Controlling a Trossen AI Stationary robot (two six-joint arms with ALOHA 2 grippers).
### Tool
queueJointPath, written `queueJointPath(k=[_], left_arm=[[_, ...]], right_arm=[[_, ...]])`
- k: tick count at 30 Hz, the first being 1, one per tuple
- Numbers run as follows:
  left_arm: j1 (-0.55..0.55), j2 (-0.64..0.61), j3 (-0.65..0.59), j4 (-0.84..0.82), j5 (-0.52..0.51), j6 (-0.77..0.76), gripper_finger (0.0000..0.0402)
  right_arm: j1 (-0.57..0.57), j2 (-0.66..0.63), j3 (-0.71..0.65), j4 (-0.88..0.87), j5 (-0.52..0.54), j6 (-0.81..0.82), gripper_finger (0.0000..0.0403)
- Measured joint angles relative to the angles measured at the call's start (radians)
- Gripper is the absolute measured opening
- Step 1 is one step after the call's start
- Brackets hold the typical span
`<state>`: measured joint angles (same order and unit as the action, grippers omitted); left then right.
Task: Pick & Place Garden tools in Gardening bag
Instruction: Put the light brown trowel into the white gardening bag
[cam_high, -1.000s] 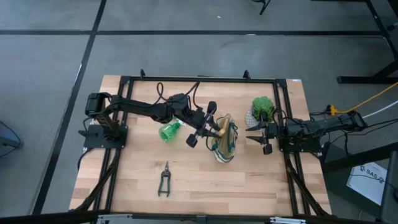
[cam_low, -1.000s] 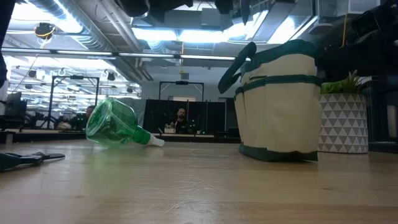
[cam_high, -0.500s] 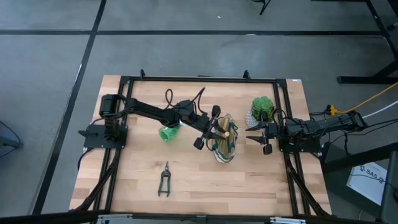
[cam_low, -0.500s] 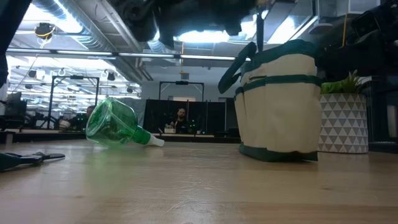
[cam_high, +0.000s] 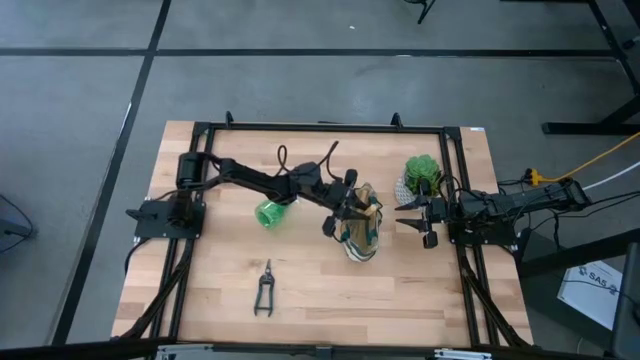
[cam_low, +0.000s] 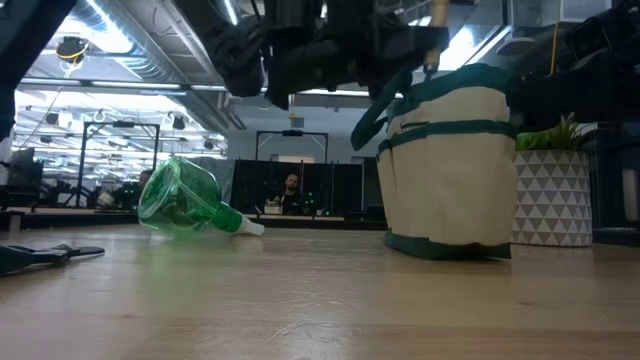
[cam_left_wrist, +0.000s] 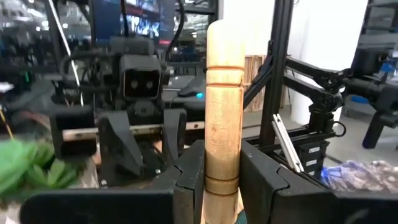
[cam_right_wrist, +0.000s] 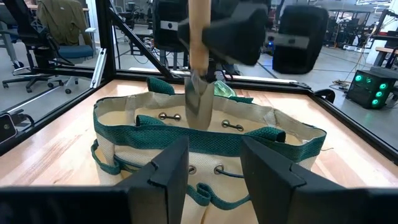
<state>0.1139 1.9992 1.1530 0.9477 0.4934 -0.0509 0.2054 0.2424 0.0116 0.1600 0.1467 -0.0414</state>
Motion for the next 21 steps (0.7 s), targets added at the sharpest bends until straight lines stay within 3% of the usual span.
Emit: queueJointPath(k=[7,21], left_arm=[[-0.009,0.018,0.000,-0.008,-0.065,-0.087,0.0066],[-0.013,0.018,0.000,-0.022,-0.063,-0.123,0.0092]], right_arm=[[0.000,0.000,0.000,0.000,0.000,0.000,0.0147],[0.000,0.000,0.000,0.000,0.000,0.000,0.0146]])
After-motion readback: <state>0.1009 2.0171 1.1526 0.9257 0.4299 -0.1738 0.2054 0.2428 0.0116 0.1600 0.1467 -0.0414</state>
